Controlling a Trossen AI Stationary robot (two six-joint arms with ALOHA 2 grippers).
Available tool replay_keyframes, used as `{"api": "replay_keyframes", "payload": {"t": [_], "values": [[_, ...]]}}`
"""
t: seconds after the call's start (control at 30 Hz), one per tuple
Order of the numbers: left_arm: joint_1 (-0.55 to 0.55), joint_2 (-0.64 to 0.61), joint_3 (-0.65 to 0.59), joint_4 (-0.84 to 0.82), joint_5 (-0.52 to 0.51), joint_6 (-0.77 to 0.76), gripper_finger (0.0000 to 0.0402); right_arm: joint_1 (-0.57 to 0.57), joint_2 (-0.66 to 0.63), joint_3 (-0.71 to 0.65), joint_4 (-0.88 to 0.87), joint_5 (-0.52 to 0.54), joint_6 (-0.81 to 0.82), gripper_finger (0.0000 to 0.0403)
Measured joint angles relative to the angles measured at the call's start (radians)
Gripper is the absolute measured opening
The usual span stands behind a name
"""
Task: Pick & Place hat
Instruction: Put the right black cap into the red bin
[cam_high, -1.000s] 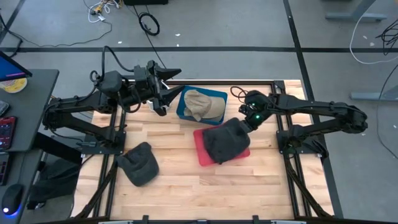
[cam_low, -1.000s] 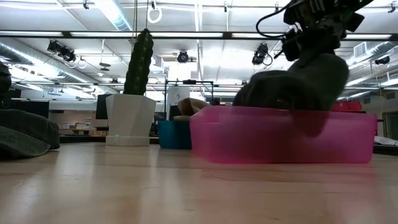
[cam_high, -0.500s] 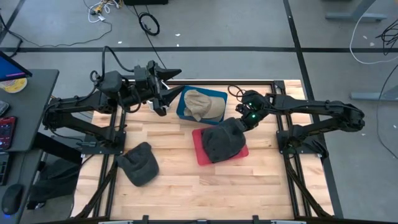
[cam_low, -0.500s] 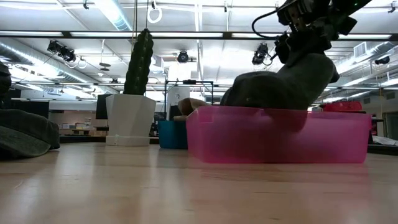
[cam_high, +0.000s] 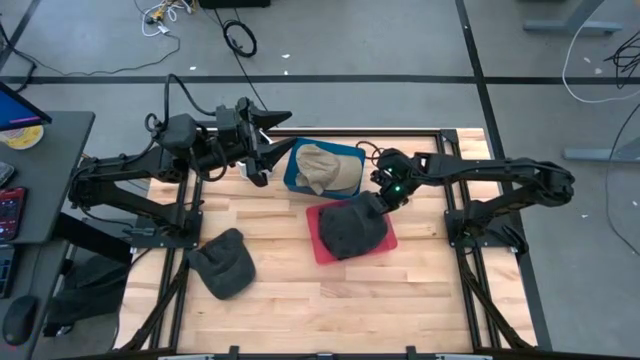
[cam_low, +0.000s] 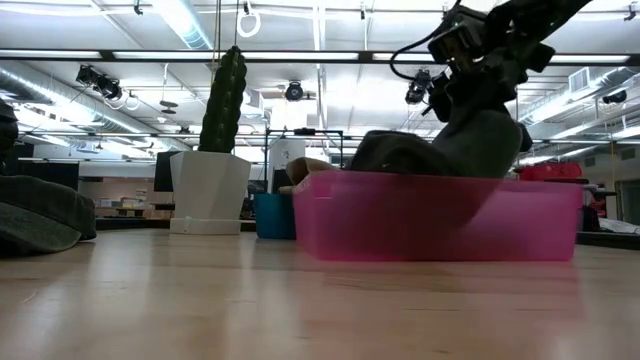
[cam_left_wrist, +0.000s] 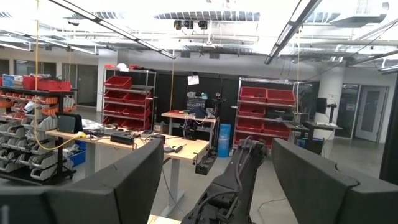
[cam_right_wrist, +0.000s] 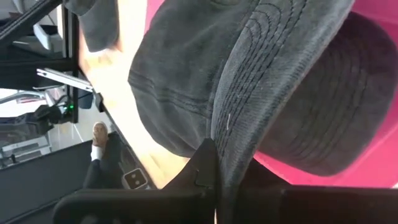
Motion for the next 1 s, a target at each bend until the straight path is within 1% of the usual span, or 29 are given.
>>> {"api": "replay_keyframes", "payload": {"t": [0.17, 0.37, 0.5, 0.63, 0.9, 1.0], "values": [[0.0, 0.001, 0.0, 0.0, 0.0, 0.0, 0.03, 0.0, 0.013, -0.046, 0.04, 0.021, -0.002, 0.0007], [0.0, 0.037, 0.0, 0.017, 0.0, -0.025, 0.03, 0.003, 0.011, -0.132, 0.106, 0.047, 0.057, 0.0033], [0.0, 0.071, -0.001, 0.018, 0.0, -0.045, 0.03, 0.011, 0.008, -0.135, 0.115, 0.068, 0.076, 0.0059], [0.0, 0.092, -0.001, 0.019, 0.0, -0.047, 0.03, 0.01, -0.006, -0.106, 0.113, 0.085, 0.072, 0.011], [0.0, 0.093, -0.001, 0.021, 0.0, -0.044, 0.03, 0.01, -0.012, -0.098, 0.084, 0.063, 0.064, 0.0255], [0.0, 0.092, -0.001, 0.021, 0.0, -0.045, 0.03, 0.01, -0.016, -0.098, 0.069, 0.058, 0.072, 0.0297]]}}
